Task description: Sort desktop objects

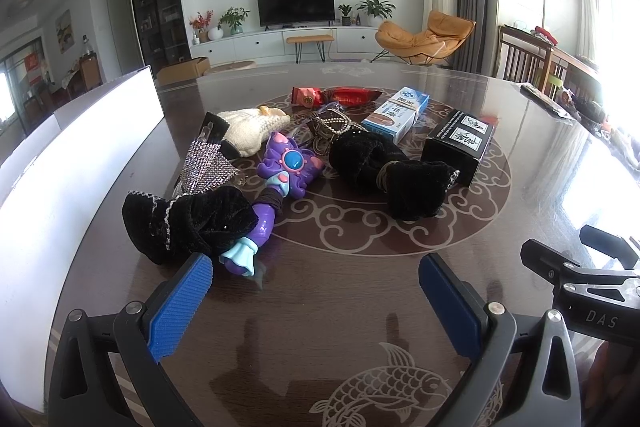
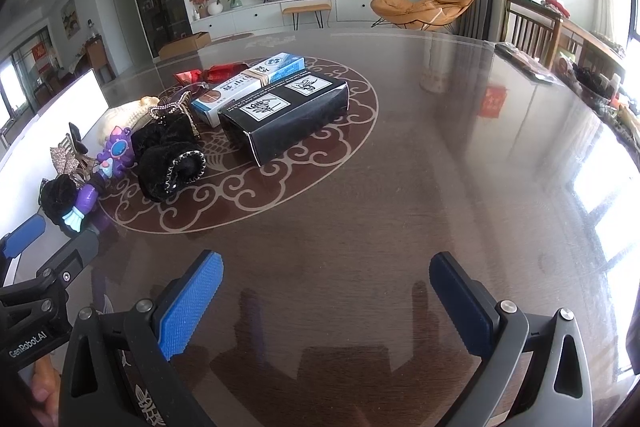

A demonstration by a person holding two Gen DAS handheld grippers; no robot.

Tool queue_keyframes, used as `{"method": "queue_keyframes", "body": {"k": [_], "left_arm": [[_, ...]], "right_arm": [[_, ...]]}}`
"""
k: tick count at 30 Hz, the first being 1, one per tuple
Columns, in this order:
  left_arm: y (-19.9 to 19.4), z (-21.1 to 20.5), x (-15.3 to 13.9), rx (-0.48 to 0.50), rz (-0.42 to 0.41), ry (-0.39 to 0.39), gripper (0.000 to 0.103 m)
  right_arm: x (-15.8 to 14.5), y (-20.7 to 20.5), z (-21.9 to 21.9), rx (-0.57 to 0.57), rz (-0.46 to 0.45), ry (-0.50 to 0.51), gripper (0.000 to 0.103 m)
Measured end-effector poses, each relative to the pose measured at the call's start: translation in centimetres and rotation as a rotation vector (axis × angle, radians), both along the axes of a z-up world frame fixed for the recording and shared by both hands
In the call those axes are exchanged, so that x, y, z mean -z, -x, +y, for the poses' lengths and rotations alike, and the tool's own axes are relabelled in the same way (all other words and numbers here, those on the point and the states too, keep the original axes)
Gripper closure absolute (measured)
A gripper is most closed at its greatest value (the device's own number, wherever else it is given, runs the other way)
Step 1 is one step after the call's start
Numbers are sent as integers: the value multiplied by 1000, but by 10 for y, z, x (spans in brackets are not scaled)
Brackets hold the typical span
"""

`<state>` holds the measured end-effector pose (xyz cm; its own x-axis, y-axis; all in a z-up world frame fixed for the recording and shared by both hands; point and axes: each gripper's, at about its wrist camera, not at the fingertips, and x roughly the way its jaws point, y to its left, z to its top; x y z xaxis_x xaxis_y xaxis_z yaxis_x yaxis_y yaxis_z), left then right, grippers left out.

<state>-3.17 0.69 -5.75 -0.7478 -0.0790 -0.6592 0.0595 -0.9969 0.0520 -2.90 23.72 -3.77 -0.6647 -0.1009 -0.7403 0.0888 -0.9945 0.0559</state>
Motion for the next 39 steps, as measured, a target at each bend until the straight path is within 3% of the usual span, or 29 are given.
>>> {"method": "queue_keyframes", "body": {"k": [39], "left_arm": [[-1,0,1,-7,1,2,0]], "right_arm": [[8,9,-4,12,-62,-39,0]]}}
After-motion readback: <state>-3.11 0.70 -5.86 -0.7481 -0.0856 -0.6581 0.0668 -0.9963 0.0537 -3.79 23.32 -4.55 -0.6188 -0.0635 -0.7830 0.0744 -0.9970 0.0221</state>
